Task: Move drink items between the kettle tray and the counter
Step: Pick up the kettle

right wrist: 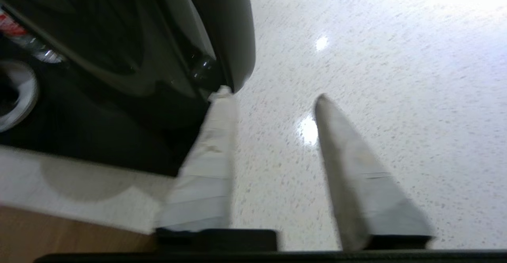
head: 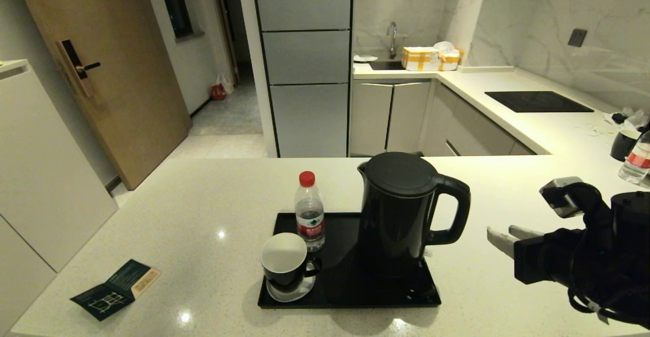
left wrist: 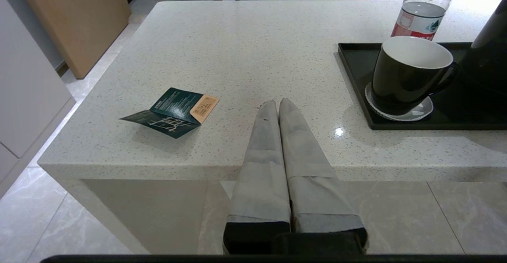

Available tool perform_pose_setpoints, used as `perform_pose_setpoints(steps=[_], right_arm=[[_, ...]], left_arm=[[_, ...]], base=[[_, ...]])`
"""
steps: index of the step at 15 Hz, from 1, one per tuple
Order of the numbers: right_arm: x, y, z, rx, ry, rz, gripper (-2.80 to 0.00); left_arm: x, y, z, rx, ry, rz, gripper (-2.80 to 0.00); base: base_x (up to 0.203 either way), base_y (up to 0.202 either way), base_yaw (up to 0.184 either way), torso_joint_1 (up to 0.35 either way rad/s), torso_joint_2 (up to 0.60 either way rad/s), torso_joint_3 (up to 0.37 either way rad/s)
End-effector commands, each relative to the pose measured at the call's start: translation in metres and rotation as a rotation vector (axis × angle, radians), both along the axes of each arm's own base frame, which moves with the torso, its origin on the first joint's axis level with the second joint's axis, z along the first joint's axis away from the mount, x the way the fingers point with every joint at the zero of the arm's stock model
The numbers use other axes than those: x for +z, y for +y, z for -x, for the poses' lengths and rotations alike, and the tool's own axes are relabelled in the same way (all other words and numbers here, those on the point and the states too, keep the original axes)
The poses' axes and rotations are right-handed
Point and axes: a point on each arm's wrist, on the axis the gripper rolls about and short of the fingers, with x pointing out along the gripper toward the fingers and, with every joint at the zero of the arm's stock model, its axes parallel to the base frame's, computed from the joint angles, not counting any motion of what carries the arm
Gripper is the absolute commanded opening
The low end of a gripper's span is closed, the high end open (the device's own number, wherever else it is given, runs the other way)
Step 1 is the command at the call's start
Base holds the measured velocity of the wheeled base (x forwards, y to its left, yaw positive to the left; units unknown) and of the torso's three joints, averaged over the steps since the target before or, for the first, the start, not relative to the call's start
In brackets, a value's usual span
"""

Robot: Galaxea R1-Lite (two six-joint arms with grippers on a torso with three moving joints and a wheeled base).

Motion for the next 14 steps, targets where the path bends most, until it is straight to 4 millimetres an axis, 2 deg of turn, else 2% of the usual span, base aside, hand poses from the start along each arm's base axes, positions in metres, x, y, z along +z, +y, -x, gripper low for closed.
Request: perform_pose_setpoints(steps=[1,5,8,11,14], right_arm=[[-0.009,0.009,0.006,0.018,-0.026,-0.007,0.0],[-0.013,0.014,-0.005,0.005,-0.034,-0.035,0.0],[-0.037,0.029,-0.044,-0.011,0.018,-0.02,0.0],[-0.061,0.039,-0.084,-0.036,-0.002,-0.025,0.0],[-0.066,0.04,-0.113,-0.156,-0.096,-0.019,0.0]], left_arm=[[0.0,0.0,0.0,0.001,0.0,0.001,-2.8],[0.0,0.0,0.0,0.0,0.0,0.0,-2.8],[0.0,0.0,0.0,0.001,0.0,-0.001,-2.8],[0.0,0.0,0.0,0.0,0.0,0.0,-2.8],[0.0,0.0,0.0,0.0,0.0,0.001,-2.8]], base=[[0.0,0.0,0.0,0.0,0.0,0.0],[0.0,0.0,0.0,0.0,0.0,0.0],[0.0,0.0,0.0,0.0,0.0,0.0],[0.0,0.0,0.0,0.0,0.0,0.0],[0.0,0.0,0.0,0.0,0.0,0.0]])
